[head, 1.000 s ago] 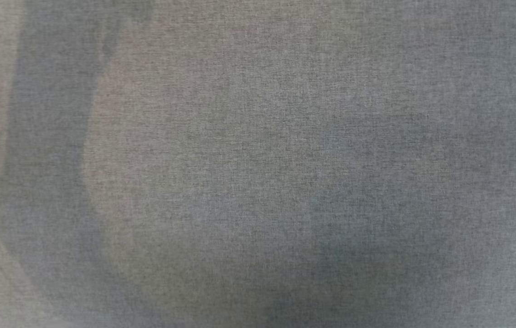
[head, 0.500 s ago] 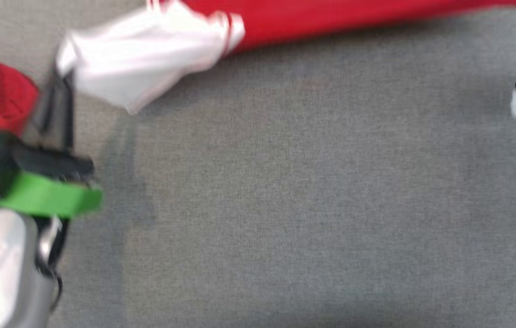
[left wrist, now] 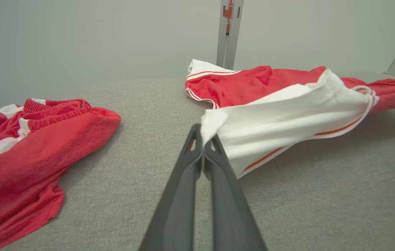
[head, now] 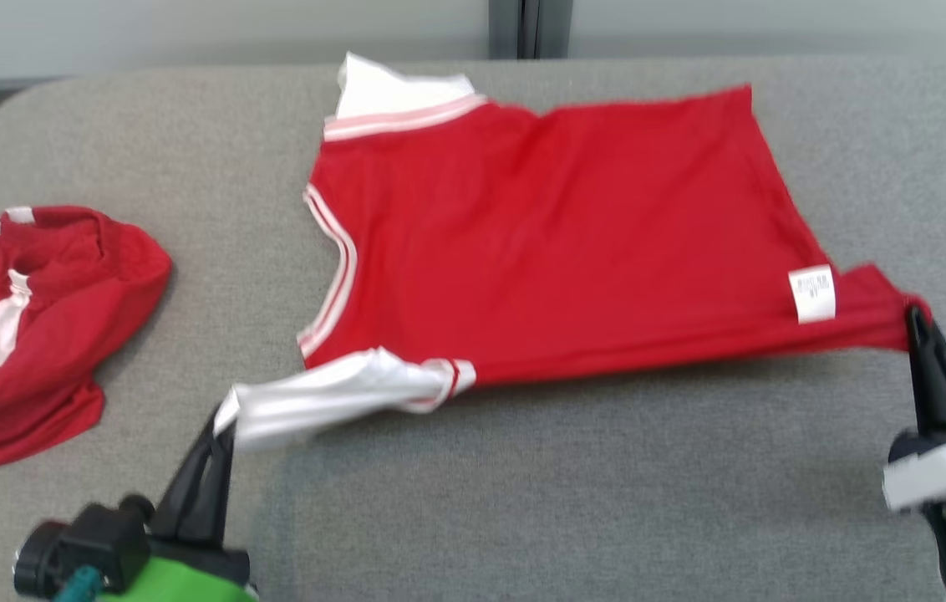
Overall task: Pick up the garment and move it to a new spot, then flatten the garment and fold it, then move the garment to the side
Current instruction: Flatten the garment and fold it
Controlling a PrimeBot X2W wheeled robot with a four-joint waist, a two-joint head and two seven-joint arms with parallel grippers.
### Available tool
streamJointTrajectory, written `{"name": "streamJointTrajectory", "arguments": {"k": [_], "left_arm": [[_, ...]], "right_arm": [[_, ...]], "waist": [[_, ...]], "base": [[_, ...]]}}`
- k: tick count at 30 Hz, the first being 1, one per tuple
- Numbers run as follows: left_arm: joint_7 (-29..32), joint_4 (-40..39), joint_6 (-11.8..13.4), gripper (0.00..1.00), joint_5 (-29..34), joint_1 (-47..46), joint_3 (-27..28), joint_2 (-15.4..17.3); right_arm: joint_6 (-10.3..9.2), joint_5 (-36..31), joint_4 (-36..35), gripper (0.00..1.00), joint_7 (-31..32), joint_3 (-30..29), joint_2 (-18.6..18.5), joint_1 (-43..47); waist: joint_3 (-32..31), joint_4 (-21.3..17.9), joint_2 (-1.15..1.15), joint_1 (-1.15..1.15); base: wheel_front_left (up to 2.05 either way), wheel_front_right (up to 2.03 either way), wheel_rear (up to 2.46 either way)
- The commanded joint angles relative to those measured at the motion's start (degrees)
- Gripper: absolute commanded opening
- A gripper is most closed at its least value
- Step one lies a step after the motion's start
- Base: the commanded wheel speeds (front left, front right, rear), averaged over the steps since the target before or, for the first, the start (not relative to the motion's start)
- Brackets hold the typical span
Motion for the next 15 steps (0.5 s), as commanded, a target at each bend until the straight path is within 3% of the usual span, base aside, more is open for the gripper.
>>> {"name": "streamJointTrajectory", "arguments": {"k": [1, 8, 15], "left_arm": [[-0.02, -0.16, 0.22, 0.00, 0.61, 2.74, 0.41, -0.12], [-0.01, -0.26, 0.22, 0.00, 1.36, 7.65, -0.68, 0.28], [1.05, 4.06, 0.20, 0.00, 1.90, 0.90, -4.17, 0.65]], "right_arm": [[-0.10, -0.57, -0.83, 0.00, -0.17, -1.13, 0.34, 3.27], [-0.10, -2.66, -4.32, 0.00, -0.17, -2.81, 1.89, 12.16], [-0.10, -2.95, -1.82, 0.00, -0.17, -1.48, 2.62, 7.92]], "waist": [[-6.32, -0.05, 0.00, 0.00], [-7.88, -0.58, 0.00, 0.00], [-4.81, -1.18, 0.00, 0.00]], "base": [[0.00, 0.00, 0.00], [0.00, 0.00, 0.00], [0.00, 0.00, 0.00]]}}
